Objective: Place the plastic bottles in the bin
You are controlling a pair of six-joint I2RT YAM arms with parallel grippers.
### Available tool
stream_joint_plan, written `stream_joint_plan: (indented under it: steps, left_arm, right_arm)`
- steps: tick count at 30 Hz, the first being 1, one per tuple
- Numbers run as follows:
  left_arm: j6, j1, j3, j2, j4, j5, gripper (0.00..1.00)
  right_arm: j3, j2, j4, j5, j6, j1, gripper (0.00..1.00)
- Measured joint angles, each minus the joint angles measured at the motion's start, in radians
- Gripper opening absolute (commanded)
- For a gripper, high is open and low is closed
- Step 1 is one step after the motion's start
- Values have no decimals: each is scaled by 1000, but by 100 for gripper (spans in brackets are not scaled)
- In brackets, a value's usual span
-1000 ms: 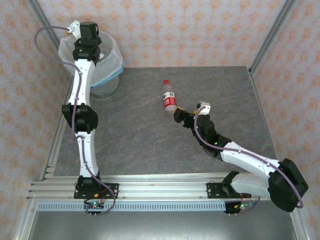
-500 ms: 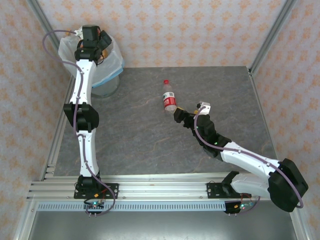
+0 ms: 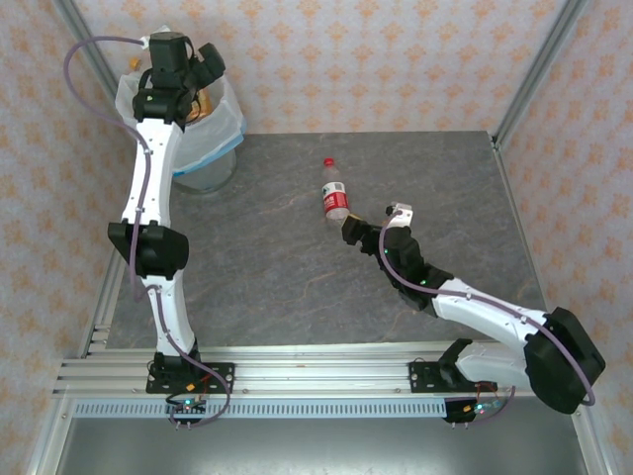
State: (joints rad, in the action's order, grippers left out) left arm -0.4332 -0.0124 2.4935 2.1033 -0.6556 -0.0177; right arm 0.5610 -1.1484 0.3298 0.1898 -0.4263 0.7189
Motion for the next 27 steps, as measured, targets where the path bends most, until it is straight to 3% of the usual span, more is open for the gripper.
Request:
stream_joint_plan:
  steps: [8,17,24,27]
  left_arm:
    - [43,2,131,137,-71,45,100]
    - [-47,-53,85,202,-193,189,100]
    - [-97,-109,-41,130,-185,178,97]
    - [-78,-109,-51,109,-168,98,96]
  right_arm:
    - [16,-17,0,-11,1,0,99]
    - [22,-17,-8,-14,0,0,99]
    - [22,-21,-8,-15,0,0,99]
    - [23,-24,-8,-19,0,0,99]
